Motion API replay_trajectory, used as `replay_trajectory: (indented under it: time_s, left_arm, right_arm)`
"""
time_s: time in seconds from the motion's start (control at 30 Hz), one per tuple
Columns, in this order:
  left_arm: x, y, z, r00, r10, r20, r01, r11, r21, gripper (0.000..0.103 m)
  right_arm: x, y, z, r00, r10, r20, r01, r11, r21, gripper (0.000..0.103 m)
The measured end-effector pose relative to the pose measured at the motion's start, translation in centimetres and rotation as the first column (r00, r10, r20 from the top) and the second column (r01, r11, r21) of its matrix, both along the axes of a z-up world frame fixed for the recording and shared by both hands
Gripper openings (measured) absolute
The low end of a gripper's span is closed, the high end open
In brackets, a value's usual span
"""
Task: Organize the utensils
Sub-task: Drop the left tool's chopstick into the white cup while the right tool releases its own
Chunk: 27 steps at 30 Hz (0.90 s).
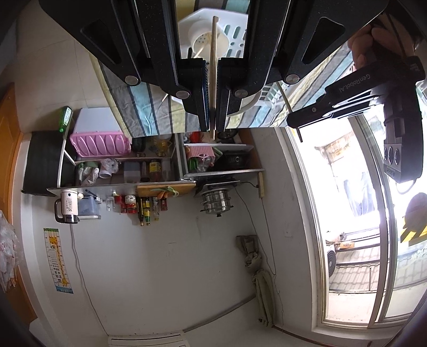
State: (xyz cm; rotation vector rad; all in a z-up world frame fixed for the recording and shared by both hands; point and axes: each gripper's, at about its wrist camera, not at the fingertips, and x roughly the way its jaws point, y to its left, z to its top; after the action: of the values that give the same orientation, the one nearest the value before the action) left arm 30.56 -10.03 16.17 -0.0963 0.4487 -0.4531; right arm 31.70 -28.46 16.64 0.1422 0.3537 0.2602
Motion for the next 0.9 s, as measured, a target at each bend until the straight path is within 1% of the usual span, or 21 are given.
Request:
replay_trajectory:
  time_s: [0.2, 0.37, 0.5, 0.7, 0.8, 0.9]
  left_arm:
    - [3.2, -1.0, -0.9, 1.0, 0.0, -0.013, 0.0, 1.0, -0.007, 0.006]
    - [5.0, -1.4, -2.8, 0.999, 0.003, -0.054, -0.003, 1.0, -0.003, 0.006]
    - [5.9, -1.7, -4.4, 0.996, 0.004, -0.093, -0.004, 1.0, 0.002, 0.006]
    - [6.7, -2.5, -6.4, 0.989, 0.005, -0.149, 0.0, 0.999, 0.038, 0.006]
    - [6.9, -2.8, -7.0, 0.986, 0.004, -0.165, 0.004, 0.999, 0.046, 0.006]
    - [6.9, -2.9, -7.1, 0.987, 0.008, -0.161, 0.0, 0.999, 0.052, 0.007]
  right_arm:
    - [2.9, 0.0, -1.1, 1.0, -0.011, 0.003, 0.011, 1.0, 0.002, 0.004]
    - [4.7, 0.0, -3.1, 0.999, -0.018, -0.033, 0.019, 1.0, 0.013, 0.004]
    - [5.7, 0.1, -4.7, 0.996, -0.025, -0.08, 0.025, 1.0, 0.006, 0.004]
    - [6.4, -0.1, -6.5, 0.99, -0.038, -0.135, 0.039, 0.999, 0.002, 0.004]
    - [6.8, -0.5, -7.0, 0.986, -0.044, -0.159, 0.046, 0.999, 0.007, 0.004]
    - [6.8, -0.8, -7.2, 0.984, -0.052, -0.169, 0.053, 0.999, 0.003, 0.005]
